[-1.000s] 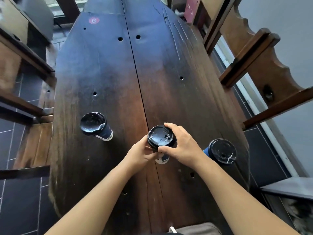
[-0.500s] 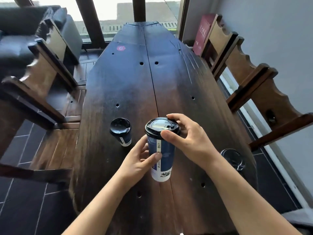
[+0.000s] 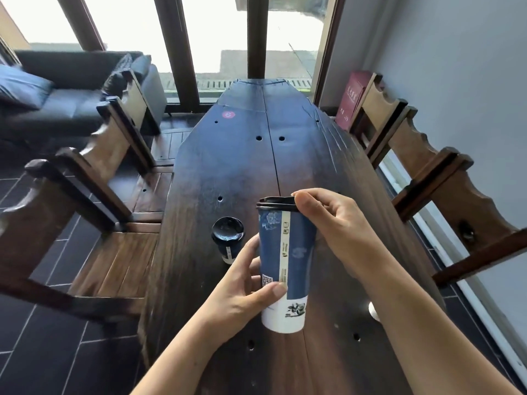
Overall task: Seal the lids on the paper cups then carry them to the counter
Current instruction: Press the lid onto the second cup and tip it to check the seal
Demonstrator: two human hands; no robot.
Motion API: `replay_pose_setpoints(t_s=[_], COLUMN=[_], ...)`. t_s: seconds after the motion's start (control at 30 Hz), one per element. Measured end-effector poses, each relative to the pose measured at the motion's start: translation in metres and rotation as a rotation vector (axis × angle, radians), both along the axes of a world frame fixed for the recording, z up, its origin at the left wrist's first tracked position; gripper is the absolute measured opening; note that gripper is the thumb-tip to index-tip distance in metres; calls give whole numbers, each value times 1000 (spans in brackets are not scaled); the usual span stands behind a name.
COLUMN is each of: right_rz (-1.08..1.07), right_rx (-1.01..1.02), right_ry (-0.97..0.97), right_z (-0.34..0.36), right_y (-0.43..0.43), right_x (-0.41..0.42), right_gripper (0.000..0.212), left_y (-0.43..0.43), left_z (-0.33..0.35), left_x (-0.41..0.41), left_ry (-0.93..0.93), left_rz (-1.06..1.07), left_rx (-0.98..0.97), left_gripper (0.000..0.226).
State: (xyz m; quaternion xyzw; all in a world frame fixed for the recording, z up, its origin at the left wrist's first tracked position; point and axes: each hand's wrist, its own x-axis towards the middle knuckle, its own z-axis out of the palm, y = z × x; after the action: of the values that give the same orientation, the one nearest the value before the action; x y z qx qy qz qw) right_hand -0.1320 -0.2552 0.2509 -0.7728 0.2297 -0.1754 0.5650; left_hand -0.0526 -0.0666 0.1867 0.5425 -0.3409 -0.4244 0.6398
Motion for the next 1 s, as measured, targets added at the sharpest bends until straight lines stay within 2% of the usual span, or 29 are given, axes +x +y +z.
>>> replay_pose_setpoints(t_s=[0.4,0.53,0.63,0.77,1.0], right_rz=[37,55,70,94,128], right_rx=[-18,-81,-67,-29,-28], right_ry=[31,81,118,168,303], right_z=[-6,-16,-33,-62,-115], right_y=[-3,-9,-14,-12,-13], right_x=[-3,-10,-17,-22,-30], right_gripper=[63,66,70,71,69], left_y=[0,-4,-8,-11,-23], left_z=[-5,-14,-27,-53,-114], left_x=[-2,0,0,-2,1], left_ry=[-34,-181,-230,-277,-216], left_rz=[14,-16,-16,85,114], left_rx=[37,135,198,280,414], left_gripper=[80,74,70,60,59])
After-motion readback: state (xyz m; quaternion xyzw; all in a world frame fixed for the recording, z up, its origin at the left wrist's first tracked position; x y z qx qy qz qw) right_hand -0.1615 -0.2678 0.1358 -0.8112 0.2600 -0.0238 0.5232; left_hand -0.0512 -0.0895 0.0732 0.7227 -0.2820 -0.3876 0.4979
